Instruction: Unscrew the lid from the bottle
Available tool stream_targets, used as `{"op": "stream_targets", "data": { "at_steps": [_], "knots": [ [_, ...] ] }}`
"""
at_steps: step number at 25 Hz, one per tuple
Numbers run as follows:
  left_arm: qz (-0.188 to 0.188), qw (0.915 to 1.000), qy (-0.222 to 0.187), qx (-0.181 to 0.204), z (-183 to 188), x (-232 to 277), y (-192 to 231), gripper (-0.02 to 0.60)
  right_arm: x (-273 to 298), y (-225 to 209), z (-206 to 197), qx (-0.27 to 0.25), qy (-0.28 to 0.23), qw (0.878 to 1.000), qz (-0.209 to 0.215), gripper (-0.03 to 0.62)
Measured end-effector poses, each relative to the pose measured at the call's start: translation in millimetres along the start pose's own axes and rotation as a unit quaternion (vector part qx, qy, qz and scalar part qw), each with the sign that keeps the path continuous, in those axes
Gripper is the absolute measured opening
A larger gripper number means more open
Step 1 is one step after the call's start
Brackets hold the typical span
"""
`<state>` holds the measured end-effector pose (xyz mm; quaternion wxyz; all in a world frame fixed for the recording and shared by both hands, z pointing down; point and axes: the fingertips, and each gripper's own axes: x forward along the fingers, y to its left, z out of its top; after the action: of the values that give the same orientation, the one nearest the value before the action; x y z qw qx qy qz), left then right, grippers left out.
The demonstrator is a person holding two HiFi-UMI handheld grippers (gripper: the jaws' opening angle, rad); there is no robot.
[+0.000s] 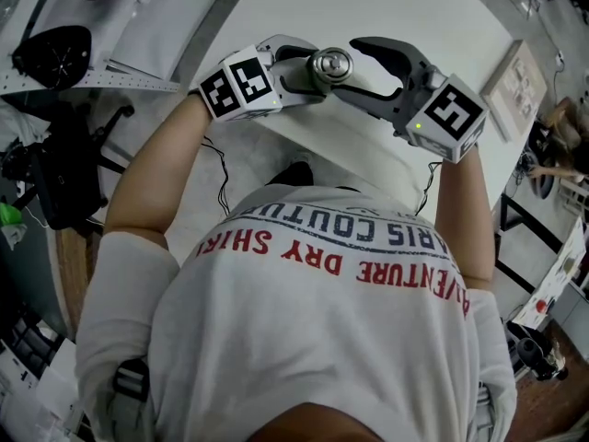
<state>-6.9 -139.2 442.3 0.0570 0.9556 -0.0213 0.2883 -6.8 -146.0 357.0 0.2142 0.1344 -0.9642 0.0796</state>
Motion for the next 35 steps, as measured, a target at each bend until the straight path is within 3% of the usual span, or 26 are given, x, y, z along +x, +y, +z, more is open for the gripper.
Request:
{"op": "stream_targets", "data": {
  "at_steps": [5, 9, 15, 22, 28, 35],
  "knots": [
    [0.055, 0.9976, -0.012, -0.039, -1, -1, -2, 0.344, -2, 2, -5, 0.006, -0.008, 0.998, -0.056, 0.287],
    [0.108, 0.991, -0.022, -0.077, -2, -2, -4, 0.344, 1, 5, -4, 0.027, -0.021, 0.995, -0.09, 0.287],
    [0.192, 0.9717, -0.043, -0.131, 1, 1, -2, 0.344, 4, 10, -4, 0.036, -0.041, 0.991, -0.123, 0.286],
    [0.265, 0.9463, -0.063, -0.174, 3, 4, -4, 0.344, 3, 8, -10, 0.058, -0.059, 0.982, -0.17, 0.285],
    [0.297, 0.9334, -0.067, -0.19, 2, 5, -3, 0.344, 7, 7, -11, 0.051, -0.061, 0.978, -0.195, 0.281],
    [0.304, 0.9303, -0.068, -0.193, 4, 5, -4, 0.344, 4, 3, -13, 0.044, -0.057, 0.973, -0.22, 0.239]
  ]
}}
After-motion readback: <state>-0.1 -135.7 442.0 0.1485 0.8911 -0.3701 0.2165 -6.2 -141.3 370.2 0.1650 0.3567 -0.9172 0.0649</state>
